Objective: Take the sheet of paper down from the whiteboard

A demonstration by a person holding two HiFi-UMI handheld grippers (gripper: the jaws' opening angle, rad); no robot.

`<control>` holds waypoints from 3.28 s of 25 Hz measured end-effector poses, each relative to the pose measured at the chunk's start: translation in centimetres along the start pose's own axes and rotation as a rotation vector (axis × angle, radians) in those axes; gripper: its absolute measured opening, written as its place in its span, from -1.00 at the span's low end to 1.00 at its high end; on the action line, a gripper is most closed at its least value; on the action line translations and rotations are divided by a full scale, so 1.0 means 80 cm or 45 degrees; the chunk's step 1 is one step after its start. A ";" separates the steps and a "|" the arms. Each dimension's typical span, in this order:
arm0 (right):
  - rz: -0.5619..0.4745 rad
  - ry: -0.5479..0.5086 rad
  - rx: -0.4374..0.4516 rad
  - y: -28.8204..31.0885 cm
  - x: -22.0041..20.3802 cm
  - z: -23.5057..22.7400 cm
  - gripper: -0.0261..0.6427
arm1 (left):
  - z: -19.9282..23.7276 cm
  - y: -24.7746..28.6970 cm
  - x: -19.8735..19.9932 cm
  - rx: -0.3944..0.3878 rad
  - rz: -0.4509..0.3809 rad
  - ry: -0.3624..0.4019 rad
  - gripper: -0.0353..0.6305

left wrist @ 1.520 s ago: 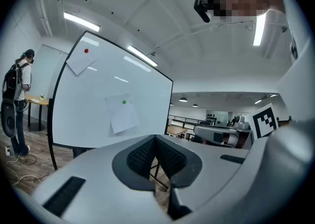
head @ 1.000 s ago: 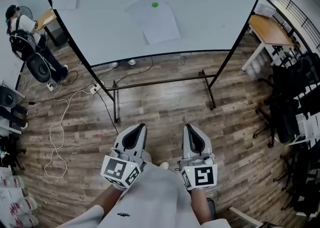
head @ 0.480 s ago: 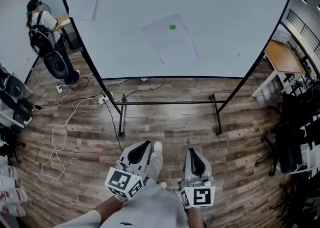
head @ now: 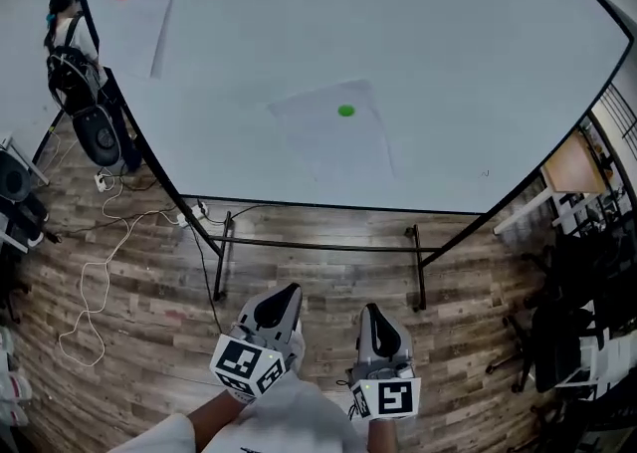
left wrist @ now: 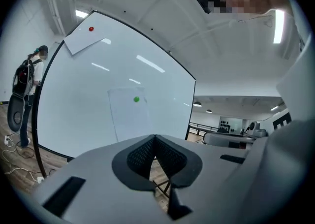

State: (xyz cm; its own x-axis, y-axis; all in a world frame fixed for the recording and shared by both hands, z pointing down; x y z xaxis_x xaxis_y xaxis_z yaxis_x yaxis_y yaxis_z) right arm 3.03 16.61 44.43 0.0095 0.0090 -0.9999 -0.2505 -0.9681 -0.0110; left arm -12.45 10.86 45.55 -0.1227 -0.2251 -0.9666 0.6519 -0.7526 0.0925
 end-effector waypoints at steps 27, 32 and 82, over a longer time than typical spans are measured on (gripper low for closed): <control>-0.031 -0.004 0.156 0.289 0.054 -0.163 -0.89 | 0.102 0.255 0.114 0.168 -0.103 -0.051 -0.88; -0.041 -0.046 0.216 0.303 0.059 -0.169 -0.89 | 0.103 0.266 0.122 0.240 -0.137 -0.037 -0.87; 0.051 -0.265 0.544 0.403 0.074 -0.193 -0.89 | 0.103 0.323 0.148 0.373 -0.176 -0.037 -0.66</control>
State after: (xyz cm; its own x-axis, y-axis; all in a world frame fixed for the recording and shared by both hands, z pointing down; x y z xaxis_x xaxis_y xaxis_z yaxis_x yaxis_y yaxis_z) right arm 9.97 -18.39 38.23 -0.1919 0.0658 -0.9792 -0.6224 -0.7796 0.0696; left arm -3.22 -16.35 38.43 -0.2189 -0.1226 -0.9680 0.3848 -0.9225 0.0298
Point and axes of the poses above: the fingertips, and each gripper's own axes: y forward along the fingers, z to its left, x out of its top, the point moved 4 cm from there along -y, backward along the fingers, and after that the axes turned 1 degree about x, right-handed, at the moved point
